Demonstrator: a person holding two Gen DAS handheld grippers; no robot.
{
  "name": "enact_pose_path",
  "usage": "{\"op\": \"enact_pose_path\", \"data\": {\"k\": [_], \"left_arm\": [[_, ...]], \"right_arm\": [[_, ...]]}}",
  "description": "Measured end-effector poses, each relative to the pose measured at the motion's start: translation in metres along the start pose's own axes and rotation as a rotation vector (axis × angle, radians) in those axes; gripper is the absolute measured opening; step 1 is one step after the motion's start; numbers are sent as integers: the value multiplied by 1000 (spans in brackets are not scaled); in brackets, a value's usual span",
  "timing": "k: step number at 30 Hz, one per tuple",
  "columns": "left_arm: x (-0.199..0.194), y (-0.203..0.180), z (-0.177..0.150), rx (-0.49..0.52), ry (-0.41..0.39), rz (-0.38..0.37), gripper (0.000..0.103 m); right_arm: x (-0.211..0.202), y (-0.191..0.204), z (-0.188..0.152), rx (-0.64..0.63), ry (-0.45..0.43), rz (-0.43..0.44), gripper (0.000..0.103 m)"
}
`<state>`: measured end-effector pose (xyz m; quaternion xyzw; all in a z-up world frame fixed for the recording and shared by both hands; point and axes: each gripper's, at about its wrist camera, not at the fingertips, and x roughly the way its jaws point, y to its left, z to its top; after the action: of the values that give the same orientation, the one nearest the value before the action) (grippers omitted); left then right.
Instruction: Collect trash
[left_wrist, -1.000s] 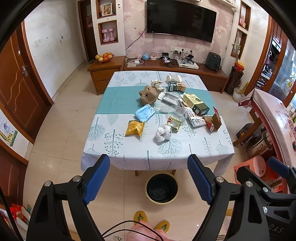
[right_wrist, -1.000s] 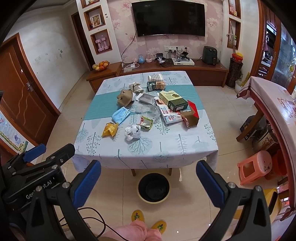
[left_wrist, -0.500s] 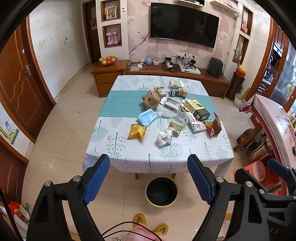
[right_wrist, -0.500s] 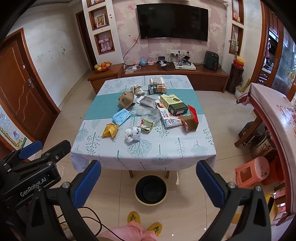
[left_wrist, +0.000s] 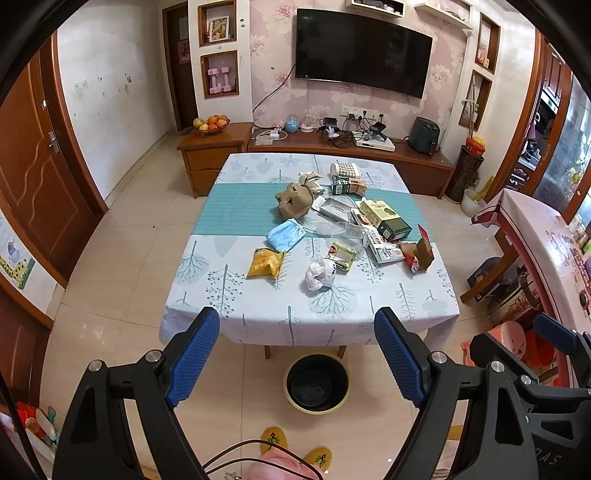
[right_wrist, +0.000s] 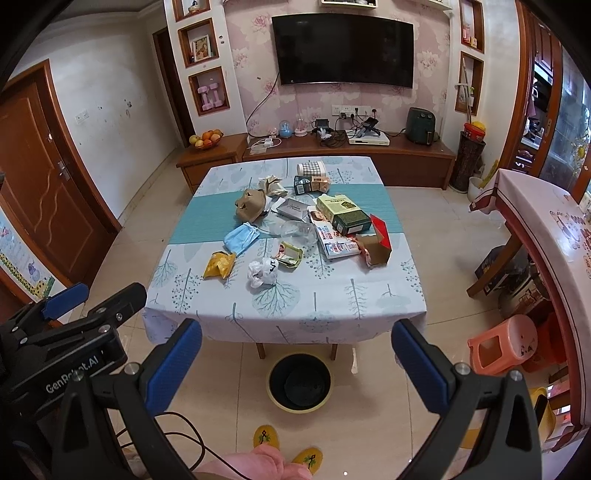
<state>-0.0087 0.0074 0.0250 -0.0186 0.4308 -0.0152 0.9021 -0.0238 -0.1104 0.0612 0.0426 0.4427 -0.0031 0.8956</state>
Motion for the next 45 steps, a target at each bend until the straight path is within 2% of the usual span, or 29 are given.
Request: {"op": "enact_pose_path", "data": {"k": [16, 25, 32, 34, 36, 41, 43, 45], "left_arm": [[-3, -5, -7, -6, 1, 3, 84], [-5, -7, -23, -5, 12, 19, 84], [0, 3, -16, -33, 22, -2, 85], [7, 12, -7, -47, 28, -12, 85], [18, 25, 3, -68, 50, -24, 85], [56, 64, 34, -134, 83, -56, 85], [78, 79, 50, -138, 100, -57, 85], [101, 91, 64, -127, 126, -73, 85]], "right_arm": [[-1, -3, -8, -7, 0, 13, 103], [5, -4, -15, -7, 20, 40, 103], [15, -5, -8, 10, 32, 50, 103], [19, -5, -2, 25, 23, 50, 100], [26, -5, 4, 35, 26, 52, 91], [68, -3, 29, 77, 98, 84, 81], [89, 1, 40, 96, 130, 96, 74], [113, 6, 51, 110, 154, 100, 73]]}}
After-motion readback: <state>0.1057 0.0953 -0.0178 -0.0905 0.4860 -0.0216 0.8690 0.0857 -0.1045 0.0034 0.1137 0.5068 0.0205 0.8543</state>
